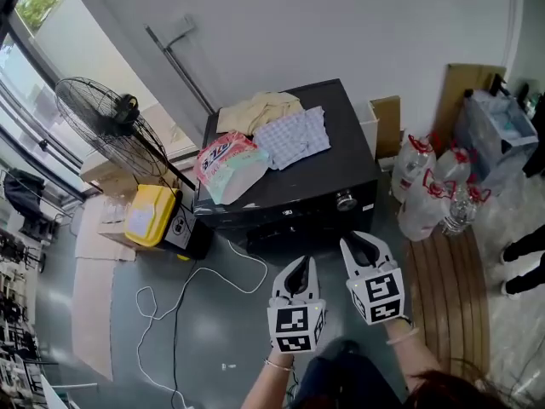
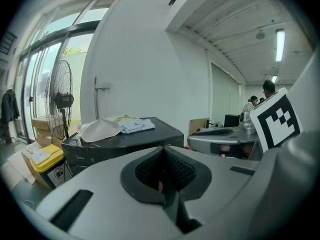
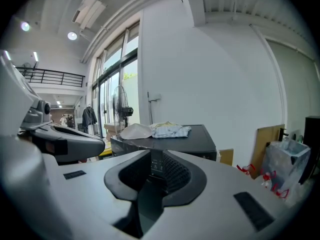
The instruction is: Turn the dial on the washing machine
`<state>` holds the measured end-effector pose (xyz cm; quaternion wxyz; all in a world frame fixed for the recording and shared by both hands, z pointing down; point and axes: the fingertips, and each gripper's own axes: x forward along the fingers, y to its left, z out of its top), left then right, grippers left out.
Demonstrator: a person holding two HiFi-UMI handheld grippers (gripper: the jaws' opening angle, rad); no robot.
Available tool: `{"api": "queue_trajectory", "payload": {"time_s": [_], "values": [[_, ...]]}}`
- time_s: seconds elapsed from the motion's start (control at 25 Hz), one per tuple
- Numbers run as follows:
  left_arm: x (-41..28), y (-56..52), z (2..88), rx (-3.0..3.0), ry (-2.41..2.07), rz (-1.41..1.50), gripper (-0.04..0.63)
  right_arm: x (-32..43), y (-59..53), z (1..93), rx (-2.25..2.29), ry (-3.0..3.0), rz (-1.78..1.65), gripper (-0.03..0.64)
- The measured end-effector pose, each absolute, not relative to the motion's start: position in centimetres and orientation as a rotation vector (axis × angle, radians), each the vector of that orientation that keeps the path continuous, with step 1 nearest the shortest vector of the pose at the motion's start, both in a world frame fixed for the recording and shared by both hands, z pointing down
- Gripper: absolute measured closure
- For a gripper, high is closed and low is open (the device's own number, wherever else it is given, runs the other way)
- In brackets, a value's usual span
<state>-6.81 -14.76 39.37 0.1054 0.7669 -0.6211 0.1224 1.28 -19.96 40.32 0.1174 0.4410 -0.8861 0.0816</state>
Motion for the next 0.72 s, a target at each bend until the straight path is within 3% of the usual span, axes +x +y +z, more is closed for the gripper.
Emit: {"api": "queue_trajectory", "payload": {"time_s": [0.72], "values": [[-8.8,-8.0,33.1,2.263,-1.845,0.275,0.581,0.0,-13.0,31.4,1.323,-2.649,0.089,0.585]]}}
